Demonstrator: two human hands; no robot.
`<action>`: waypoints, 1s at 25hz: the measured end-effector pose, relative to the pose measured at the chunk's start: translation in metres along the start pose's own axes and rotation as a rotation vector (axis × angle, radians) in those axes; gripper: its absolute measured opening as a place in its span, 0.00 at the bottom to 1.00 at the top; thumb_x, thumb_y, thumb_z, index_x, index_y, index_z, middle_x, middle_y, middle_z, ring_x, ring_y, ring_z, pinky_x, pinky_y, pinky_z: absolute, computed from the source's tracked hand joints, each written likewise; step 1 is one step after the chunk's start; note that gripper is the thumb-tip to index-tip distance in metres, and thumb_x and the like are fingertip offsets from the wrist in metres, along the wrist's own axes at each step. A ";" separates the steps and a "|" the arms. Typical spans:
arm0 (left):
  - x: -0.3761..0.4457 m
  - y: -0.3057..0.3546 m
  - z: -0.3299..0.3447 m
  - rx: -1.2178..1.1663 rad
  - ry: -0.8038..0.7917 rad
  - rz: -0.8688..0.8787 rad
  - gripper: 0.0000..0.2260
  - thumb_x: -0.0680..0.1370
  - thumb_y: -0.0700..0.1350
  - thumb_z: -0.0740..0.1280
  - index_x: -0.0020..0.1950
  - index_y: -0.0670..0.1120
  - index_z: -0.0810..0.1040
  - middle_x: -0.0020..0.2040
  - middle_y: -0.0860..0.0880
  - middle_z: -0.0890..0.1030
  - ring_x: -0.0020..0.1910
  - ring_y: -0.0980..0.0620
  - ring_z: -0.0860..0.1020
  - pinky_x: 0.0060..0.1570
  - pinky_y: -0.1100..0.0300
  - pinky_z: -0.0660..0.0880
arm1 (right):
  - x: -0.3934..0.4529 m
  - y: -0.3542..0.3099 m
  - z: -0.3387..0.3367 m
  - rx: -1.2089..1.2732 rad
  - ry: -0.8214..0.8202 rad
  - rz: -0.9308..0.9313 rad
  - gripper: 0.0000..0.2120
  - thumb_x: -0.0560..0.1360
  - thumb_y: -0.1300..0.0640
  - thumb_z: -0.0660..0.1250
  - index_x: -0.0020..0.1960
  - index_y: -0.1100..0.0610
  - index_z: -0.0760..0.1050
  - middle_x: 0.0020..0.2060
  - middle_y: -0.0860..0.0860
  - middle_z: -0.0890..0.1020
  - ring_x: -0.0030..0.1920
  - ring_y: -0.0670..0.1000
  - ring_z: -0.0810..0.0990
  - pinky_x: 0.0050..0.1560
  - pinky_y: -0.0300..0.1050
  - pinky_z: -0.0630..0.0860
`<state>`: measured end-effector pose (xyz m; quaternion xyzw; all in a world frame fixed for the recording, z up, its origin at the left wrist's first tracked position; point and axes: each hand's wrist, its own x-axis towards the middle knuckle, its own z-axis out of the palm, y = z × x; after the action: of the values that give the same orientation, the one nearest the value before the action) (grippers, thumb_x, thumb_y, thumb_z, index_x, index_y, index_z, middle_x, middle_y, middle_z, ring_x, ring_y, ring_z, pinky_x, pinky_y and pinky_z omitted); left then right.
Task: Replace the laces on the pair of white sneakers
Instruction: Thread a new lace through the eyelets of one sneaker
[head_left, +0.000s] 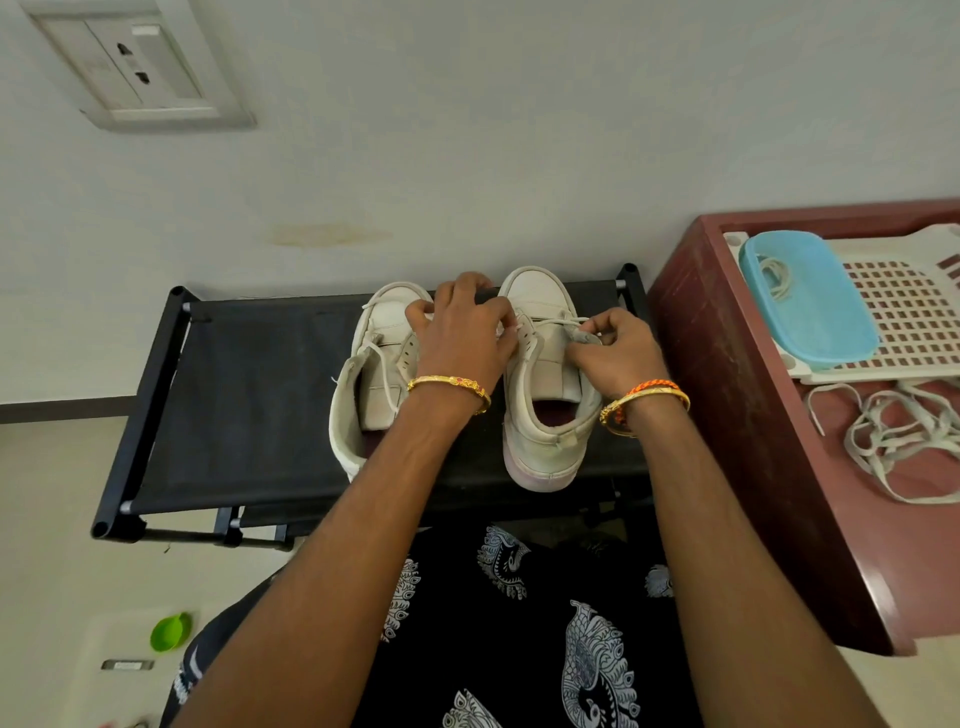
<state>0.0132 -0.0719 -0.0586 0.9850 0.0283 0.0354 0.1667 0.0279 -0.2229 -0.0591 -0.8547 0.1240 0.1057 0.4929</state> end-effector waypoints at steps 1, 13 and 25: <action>0.000 0.000 -0.001 0.018 0.019 -0.016 0.10 0.77 0.50 0.64 0.55 0.49 0.79 0.68 0.49 0.66 0.67 0.48 0.63 0.62 0.48 0.56 | 0.000 0.001 0.000 0.003 0.002 0.004 0.08 0.72 0.61 0.69 0.49 0.56 0.73 0.37 0.46 0.72 0.36 0.42 0.70 0.31 0.35 0.64; -0.002 -0.025 -0.020 0.098 0.174 -0.377 0.12 0.77 0.46 0.63 0.59 0.44 0.77 0.63 0.43 0.72 0.63 0.43 0.69 0.62 0.46 0.60 | 0.002 0.003 -0.002 0.030 0.010 0.063 0.09 0.71 0.60 0.70 0.50 0.56 0.73 0.39 0.50 0.75 0.37 0.45 0.73 0.32 0.37 0.67; 0.002 0.010 0.002 0.063 0.051 0.018 0.10 0.79 0.47 0.61 0.58 0.48 0.78 0.68 0.48 0.67 0.65 0.48 0.67 0.61 0.49 0.59 | 0.002 0.001 -0.001 0.021 0.006 0.067 0.09 0.71 0.59 0.70 0.49 0.56 0.73 0.40 0.50 0.75 0.36 0.45 0.72 0.31 0.38 0.65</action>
<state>0.0160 -0.0818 -0.0566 0.9887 0.0248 0.0613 0.1345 0.0291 -0.2246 -0.0602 -0.8450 0.1551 0.1185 0.4978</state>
